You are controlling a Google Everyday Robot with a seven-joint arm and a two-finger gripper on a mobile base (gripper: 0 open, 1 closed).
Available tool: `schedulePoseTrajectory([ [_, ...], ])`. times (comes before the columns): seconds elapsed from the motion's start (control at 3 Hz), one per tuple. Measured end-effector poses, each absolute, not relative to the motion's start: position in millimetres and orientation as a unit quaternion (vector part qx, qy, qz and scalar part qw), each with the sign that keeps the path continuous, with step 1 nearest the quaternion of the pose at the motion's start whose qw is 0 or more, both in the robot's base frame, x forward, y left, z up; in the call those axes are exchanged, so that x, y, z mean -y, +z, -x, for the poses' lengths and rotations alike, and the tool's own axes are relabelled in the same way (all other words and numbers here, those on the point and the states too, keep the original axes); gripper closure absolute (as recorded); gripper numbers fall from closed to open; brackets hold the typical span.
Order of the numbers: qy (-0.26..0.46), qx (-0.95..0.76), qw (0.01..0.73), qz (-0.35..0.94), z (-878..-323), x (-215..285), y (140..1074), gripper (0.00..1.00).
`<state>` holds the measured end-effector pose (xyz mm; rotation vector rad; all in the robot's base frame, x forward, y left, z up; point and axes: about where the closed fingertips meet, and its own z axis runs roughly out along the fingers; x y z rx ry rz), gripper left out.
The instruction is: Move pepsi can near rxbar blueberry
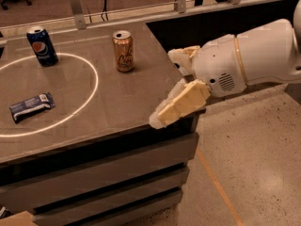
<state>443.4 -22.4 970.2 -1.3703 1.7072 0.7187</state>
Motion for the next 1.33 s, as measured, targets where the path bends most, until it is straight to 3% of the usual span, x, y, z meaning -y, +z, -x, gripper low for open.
schedulePoseTrajectory([
  [0.67,0.263,-0.661,0.449,0.541,-486,-18,949,0.0],
  [1.33,0.299,-0.628,0.469,0.544,-544,-79,925,0.0],
])
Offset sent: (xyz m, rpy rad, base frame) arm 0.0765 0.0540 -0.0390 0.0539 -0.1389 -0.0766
